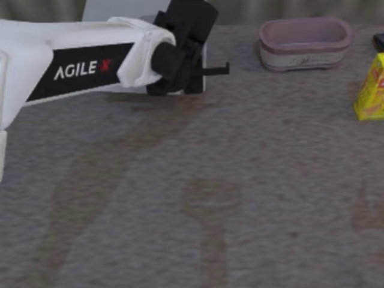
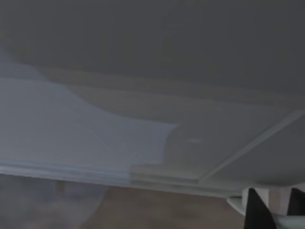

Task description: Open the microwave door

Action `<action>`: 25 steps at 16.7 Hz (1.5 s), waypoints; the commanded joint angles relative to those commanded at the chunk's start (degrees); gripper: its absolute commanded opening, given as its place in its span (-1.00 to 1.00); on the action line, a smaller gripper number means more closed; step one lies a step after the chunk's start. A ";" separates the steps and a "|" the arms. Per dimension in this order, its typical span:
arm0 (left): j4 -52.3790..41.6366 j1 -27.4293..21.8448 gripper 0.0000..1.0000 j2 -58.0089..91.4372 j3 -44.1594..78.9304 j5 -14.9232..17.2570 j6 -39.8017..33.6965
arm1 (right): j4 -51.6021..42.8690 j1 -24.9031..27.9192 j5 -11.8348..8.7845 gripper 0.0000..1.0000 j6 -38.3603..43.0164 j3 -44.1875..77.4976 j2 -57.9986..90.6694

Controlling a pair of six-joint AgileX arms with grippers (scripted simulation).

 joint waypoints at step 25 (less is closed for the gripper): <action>2.77 0.42 -1.00 -2.73 -4.39 2.35 3.38 | 0.00 0.00 0.00 1.00 0.00 0.00 0.00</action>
